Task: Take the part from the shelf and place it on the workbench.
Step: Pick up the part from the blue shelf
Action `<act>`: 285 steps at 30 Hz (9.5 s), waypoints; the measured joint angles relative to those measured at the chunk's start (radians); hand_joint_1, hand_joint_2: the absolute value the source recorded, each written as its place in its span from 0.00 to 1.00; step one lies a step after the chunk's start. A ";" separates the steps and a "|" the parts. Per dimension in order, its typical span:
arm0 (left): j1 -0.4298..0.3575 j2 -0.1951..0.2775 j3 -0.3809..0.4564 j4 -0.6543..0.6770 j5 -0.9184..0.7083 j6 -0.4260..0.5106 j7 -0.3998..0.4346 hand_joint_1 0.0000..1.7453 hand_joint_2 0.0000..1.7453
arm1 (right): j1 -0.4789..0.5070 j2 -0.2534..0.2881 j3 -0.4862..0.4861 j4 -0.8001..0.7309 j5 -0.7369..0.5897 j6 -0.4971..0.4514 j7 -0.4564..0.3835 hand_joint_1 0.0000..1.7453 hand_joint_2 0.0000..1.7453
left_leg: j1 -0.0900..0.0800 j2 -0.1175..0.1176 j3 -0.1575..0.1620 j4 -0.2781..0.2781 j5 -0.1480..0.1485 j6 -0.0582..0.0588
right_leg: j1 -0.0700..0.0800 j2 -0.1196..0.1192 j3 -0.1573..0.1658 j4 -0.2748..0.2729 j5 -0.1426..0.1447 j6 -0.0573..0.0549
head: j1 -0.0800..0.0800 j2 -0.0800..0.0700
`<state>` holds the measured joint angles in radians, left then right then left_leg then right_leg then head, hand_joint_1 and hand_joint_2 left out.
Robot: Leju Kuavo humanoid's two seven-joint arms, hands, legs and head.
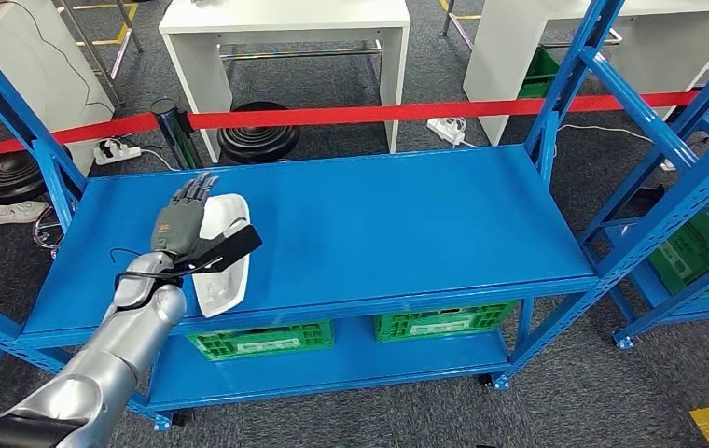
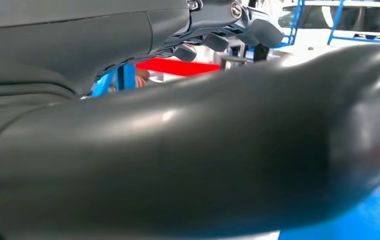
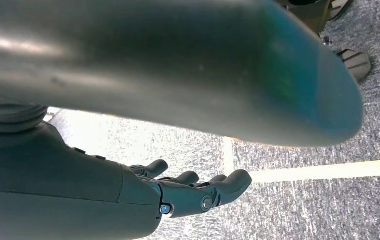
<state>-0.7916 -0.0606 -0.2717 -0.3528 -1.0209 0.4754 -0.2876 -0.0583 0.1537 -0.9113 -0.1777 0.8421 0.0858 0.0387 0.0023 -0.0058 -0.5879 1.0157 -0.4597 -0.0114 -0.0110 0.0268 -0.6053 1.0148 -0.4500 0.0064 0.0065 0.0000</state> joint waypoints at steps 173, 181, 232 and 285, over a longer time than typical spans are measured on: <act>0.288 -0.207 0.026 -0.391 -0.432 -0.078 0.459 0.00 0.00 | -0.011 0.023 -0.092 0.000 0.073 -0.016 0.008 0.00 0.00 | 0.000 -0.001 -0.002 0.000 -0.001 0.001 | 0.000 -0.002 -0.001 0.000 -0.001 0.001 | 0.000 0.000; 0.281 -0.226 0.014 -0.307 -0.450 -0.079 0.438 0.00 0.00 | -0.012 0.022 -0.092 0.000 0.074 -0.016 -0.004 0.00 0.00 | -0.001 -0.001 -0.002 0.000 -0.001 0.001 | -0.001 -0.002 -0.001 0.000 -0.001 0.001 | 0.000 0.000; 0.171 -0.132 -0.179 -0.117 -0.496 -0.067 0.825 0.00 1.00 | -0.013 0.019 -0.108 0.000 0.085 -0.007 -0.067 0.00 0.00 | 0.000 -0.001 -0.002 0.000 -0.001 0.001 | 0.000 -0.002 -0.001 0.000 -0.001 0.001 | 0.000 0.000; 0.141 -0.092 -0.176 -0.119 -0.497 -0.133 0.881 0.00 1.00 | -0.013 0.019 -0.126 0.000 0.090 -0.010 -0.159 0.00 0.00 | 0.000 -0.001 -0.002 0.000 -0.001 0.001 | 0.000 -0.002 -0.001 0.000 -0.001 0.001 | 0.000 0.000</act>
<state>-0.6505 -0.1527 -0.4473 -0.4718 -1.5175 0.3423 0.5931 -0.0713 0.1730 -1.0374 -0.1778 0.9322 0.0763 -0.1204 0.0022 -0.0066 -0.5896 1.0155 -0.4604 -0.0106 -0.0112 0.0249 -0.6067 1.0153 -0.4514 0.0076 0.0065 0.0000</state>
